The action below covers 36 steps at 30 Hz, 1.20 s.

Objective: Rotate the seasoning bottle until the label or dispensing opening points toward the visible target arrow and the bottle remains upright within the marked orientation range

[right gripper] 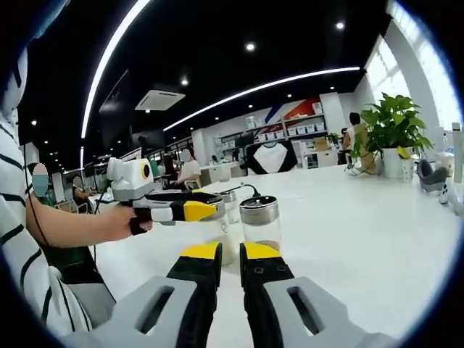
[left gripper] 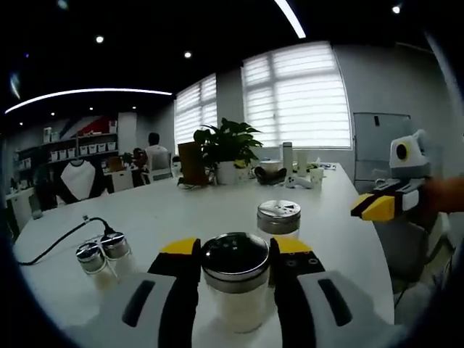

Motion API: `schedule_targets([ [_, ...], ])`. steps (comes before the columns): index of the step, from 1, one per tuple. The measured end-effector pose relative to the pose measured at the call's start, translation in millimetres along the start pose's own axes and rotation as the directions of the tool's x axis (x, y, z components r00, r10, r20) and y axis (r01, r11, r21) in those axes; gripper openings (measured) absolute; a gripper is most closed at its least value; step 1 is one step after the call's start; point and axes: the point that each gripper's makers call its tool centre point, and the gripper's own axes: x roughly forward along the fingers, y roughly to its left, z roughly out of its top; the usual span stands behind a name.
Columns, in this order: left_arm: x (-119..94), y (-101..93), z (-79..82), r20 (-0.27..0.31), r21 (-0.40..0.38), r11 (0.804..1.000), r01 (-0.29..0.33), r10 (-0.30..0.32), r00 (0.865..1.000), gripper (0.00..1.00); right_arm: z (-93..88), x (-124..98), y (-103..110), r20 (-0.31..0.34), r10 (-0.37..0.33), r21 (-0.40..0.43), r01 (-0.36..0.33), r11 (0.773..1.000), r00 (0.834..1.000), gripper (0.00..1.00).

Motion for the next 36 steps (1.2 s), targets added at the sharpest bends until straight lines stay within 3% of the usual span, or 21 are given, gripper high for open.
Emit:
schedule_targets([
  [5, -0.4, -0.4, -0.2, 0.005, 0.002, 0.999, 0.041, -0.041, 0.999, 0.4, -0.4, 0.4, -0.1, -0.001, 0.007, -0.003, -0.007, 1.0, 1.0, 0.07],
  [7, -0.7, -2.1, -0.2, 0.017, -0.008, 0.995, 0.095, -0.095, 0.995, 0.4, -0.9, 0.3, -0.6, -0.003, 0.01, -0.002, -0.01, 1.0, 1.0, 0.06],
  [13, -1.9, -2.5, -0.3, 0.019, 0.015, 0.983, 0.182, -0.182, 0.983, 0.4, -3.1, -0.5, -0.1, -0.007, 0.014, -0.001, -0.014, 1.0, 1.0, 0.06],
  [22, 0.3, -5.0, 1.0, 0.047, 0.045, 0.942, 0.332, -0.334, 0.941, 0.4, -6.8, -3.0, -0.4, -0.01, 0.009, 0.011, -0.009, 1.0, 1.0, 0.06],
  [25, 2.3, -4.7, 1.0, 0.047, 0.042, 0.936, 0.348, -0.35, 0.936, 0.4, -8.0, -3.5, -0.5, -0.012, 0.008, 0.025, -0.008, 1.0, 1.0, 0.06],
  [30, 2.4, -5.3, 0.8, 0.039, 0.043, 0.914, 0.404, -0.406, 0.913, 0.4, -6.7, -3.2, -1.1, -0.011, 0.005, 0.024, -0.005, 1.0, 1.0, 0.06],
  [36, 2.9, -5.0, -0.4, 0.071, 0.005, 0.896, 0.443, -0.442, 0.894, 0.4, -3.6, -4.7, -1.2, 0.003, 0.009, 0.006, -0.009, 1.0, 1.0, 0.04],
])
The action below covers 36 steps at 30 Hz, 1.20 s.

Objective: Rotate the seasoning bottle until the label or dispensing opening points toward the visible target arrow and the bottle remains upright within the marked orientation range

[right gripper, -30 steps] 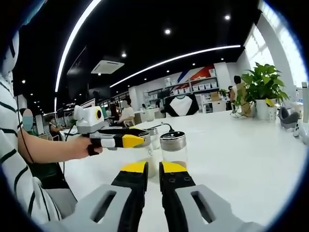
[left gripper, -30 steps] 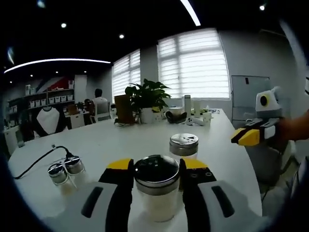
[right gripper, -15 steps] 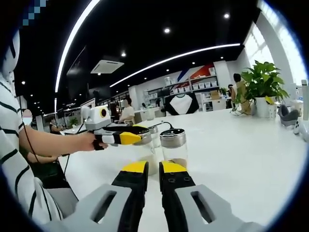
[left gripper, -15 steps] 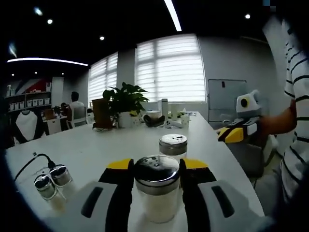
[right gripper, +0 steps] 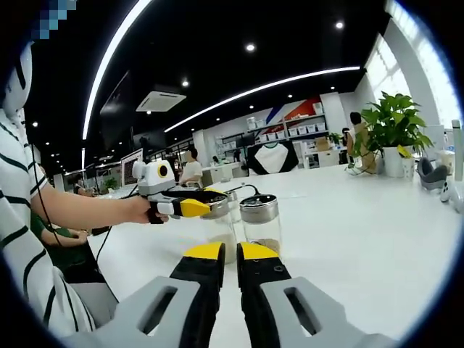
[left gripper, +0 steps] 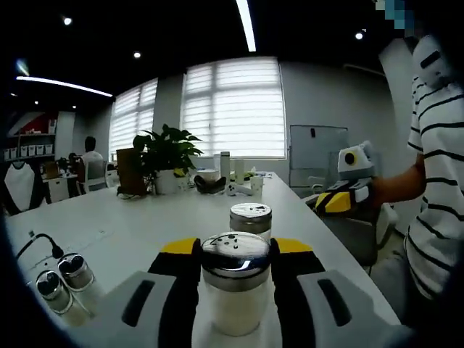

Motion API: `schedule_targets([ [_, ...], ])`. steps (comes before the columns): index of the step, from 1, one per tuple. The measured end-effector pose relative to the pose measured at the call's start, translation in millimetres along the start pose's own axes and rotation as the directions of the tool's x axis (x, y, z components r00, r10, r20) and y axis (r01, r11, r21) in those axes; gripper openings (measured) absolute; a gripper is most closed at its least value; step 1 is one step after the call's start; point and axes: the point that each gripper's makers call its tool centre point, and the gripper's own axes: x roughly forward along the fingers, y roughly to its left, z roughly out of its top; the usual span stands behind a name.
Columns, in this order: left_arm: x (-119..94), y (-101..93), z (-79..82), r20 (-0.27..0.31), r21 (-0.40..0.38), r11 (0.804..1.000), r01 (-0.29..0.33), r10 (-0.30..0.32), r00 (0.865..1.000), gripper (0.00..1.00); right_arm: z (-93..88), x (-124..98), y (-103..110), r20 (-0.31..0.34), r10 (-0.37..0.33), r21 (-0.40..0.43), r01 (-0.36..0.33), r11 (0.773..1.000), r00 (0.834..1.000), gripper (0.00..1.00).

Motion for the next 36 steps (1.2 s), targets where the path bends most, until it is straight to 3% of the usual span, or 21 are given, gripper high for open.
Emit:
schedule_targets([
  [6, 2, -2.2, -0.8, -0.021, 0.033, 0.999, -0.021, 0.022, 1.0, 0.41, -4.0, -2, -1, -0.015, -0.003, 0.01, 0.003, 1.0, 1.0, 0.04],
  [9, 2, 1.6, 0.4, -0.031, 0.018, 0.997, -0.07, 0.07, 0.997, 0.42, -4.4, -1, -1, -0.017, -0.003, 0.012, 0.003, 1.0, 1.0, 0.04],
  [12, 2, 0.2, 13.1, 0.02, 0.015, 0.995, -0.099, 0.099, 0.995, 0.45, -2.6, -1, 0, -0.012, -0.002, 0.007, 0.002, 1.0, 1.0, 0.04],
  [15, 1, 1.4, 22.0, 0.032, -0.008, 0.988, -0.157, 0.157, 0.987, 0.48, -0.6, -1, 0, -0.006, -0.007, 0.007, 0.007, 1.0, 1.0, 0.05],
  [20, -5, 5.9, 34.0, 0.063, -0.027, 0.955, -0.296, 0.297, 0.953, 0.47, -0.3, -2, 0, -0.003, -0.012, 0.01, 0.012, 1.0, 1.0, 0.05],
  [24, -9, 2.2, 31.5, 0.062, -0.028, 0.934, -0.357, 0.358, 0.932, 0.46, -0.4, -3, 0, -0.003, -0.013, 0.009, 0.013, 1.0, 1.0, 0.05],
  [26, -13, 5.5, 28.2, 0.055, -0.07, 0.908, -0.413, 0.417, 0.907, 0.47, -0.3, -2, 0, -0.005, -0.013, 0.008, 0.013, 1.0, 1.0, 0.05],
  [27, -13, 5.1, 27.0, 0.047, -0.063, 0.903, -0.426, 0.429, 0.902, 0.48, -0.1, -2, 0, -0.005, -0.012, 0.007, 0.012, 1.0, 1.0, 0.05],
  [28, -16, 8.1, 26.3, 0.043, -0.039, 0.885, -0.464, 0.465, 0.884, 0.5, 0.3, -2, 1, -0.005, -0.011, 0.006, 0.011, 1.0, 1.0, 0.05],
  [29, -15, 6.7, 25.3, 0.05, -0.025, 0.88, -0.475, 0.475, 0.878, 0.51, 0.8, -1, 1, -0.005, -0.011, 0.005, 0.011, 1.0, 1.0, 0.05],
  [36, -8, -1.1, 11.6, 0.032, -0.03, 0.878, -0.477, 0.478, 0.878, 0.52, 1.5, -1, 1, -0.01, -0.012, 0.0, 0.012, 1.0, 1.0, 0.05],
])
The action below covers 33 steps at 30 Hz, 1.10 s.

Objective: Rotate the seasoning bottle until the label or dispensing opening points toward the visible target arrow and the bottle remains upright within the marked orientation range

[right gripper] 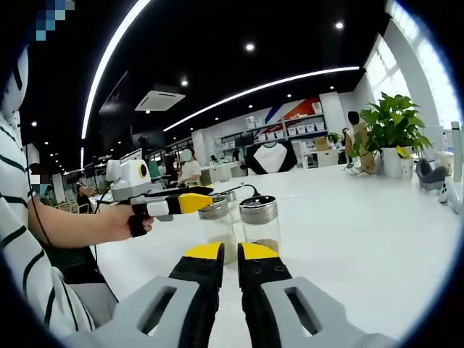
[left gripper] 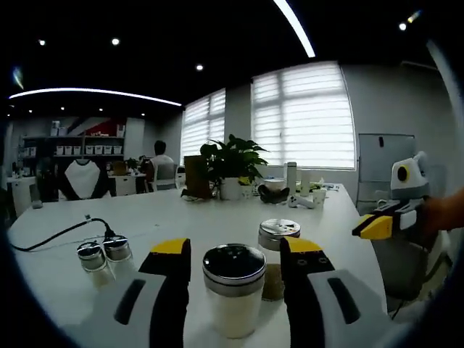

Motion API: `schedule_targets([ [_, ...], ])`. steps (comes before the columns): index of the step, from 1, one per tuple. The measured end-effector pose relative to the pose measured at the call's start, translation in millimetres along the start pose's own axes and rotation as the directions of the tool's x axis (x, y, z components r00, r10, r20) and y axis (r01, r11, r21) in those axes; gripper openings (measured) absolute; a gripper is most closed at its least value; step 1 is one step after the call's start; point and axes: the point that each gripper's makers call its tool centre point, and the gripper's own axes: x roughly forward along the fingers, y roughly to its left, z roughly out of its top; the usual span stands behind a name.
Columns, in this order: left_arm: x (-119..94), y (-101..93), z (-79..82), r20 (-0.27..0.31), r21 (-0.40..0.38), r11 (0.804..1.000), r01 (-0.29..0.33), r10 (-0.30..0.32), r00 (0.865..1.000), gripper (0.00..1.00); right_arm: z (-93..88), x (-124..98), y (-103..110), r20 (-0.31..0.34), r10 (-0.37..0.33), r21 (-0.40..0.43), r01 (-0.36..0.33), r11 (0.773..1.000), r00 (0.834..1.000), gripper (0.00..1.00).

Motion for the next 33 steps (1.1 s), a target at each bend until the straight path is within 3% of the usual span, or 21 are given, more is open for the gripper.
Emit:
schedule_targets([
  [4, 1.9, -0.5, -3.7, -0.017, 0.018, 1.0, -0.011, 0.011, 1.0, 0.45, -1.9, -0.8, -1.4, -0.005, -0.005, 0.006, 0.005, 1.0, 1.0, 0.05],
  [14, 6.7, 4.0, -9.5, -0.052, 0.022, 1.0, -0.008, 0.009, 0.999, 0.43, -4.6, -2.3, -0.1, -0.01, -0.003, 0.011, 0.003, 1.0, 1.0, 0.05],
  [16, 4.7, 5.9, -10.5, -0.066, 0.053, 0.998, -0.018, 0.022, 0.998, 0.4, -4.8, -2.7, -0.3, -0.011, -0.005, 0.01, 0.005, 1.0, 1.0, 0.05],
  [33, 4.6, 5.4, -9.5, -0.083, 0.03, 0.999, 0.04, -0.037, 0.996, 0.39, -5.2, -1.9, 1.3, -0.013, 0.0, 0.007, 0.001, 1.0, 1.0, 0.05],
])
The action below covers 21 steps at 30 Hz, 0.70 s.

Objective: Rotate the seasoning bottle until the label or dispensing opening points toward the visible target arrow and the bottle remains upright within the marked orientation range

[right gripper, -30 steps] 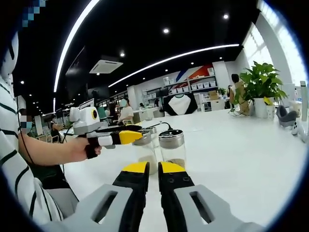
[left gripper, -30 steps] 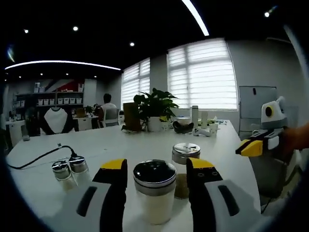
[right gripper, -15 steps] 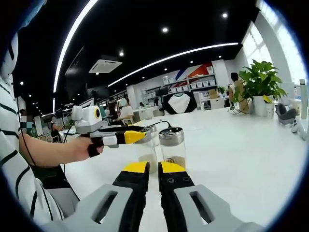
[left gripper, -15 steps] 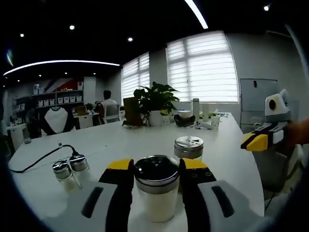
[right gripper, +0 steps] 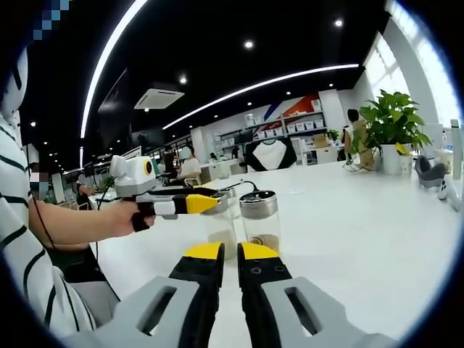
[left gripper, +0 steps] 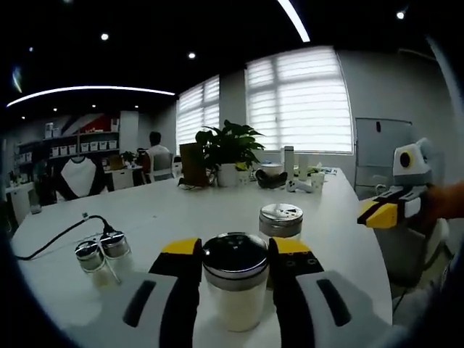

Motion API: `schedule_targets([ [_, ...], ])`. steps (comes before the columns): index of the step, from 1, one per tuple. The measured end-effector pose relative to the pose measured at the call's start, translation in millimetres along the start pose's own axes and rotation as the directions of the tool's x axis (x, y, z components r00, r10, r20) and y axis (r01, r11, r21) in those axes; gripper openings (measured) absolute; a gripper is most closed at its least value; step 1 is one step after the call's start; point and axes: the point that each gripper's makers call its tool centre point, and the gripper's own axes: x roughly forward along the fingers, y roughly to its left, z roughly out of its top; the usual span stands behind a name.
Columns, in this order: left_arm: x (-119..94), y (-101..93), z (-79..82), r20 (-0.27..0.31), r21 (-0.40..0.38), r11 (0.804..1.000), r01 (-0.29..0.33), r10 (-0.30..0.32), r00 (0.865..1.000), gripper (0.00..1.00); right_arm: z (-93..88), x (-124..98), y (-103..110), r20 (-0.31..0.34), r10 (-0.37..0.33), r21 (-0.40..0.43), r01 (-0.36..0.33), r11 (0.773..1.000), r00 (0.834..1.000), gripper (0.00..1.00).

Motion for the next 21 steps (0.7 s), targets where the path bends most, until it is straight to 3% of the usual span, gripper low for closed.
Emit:
schedule_targets([
  [6, 0.0, -0.9, 0.1, 0.003, 0.004, 0.998, 0.061, -0.061, 0.998, 0.39, -0.2, 0.1, 0.5, -0.004, 0.01, -0.016, -0.01, 1.0, 1.0, 0.05],
  [7, 0.0, -2.9, 0.3, 0.001, -0.009, 0.995, 0.103, -0.103, 0.995, 0.39, -1.0, 0.4, 0.5, -0.009, 0.011, -0.024, -0.011, 1.0, 1.0, 0.05],
  [12, -0.1, -1.2, 0.1, -0.017, 0.013, 0.99, 0.142, -0.142, 0.99, 0.39, -2.5, 1.5, 2.8, -0.019, 0.018, -0.036, -0.019, 0.999, 1.0, 0.05],
  [21, 0.6, -3.4, -0.4, -0.014, 0.01, 0.965, 0.262, -0.261, 0.965, 0.39, -6.5, 5.3, 5.9, -0.042, 0.03, -0.05, -0.032, 0.998, 0.999, 0.05],
])
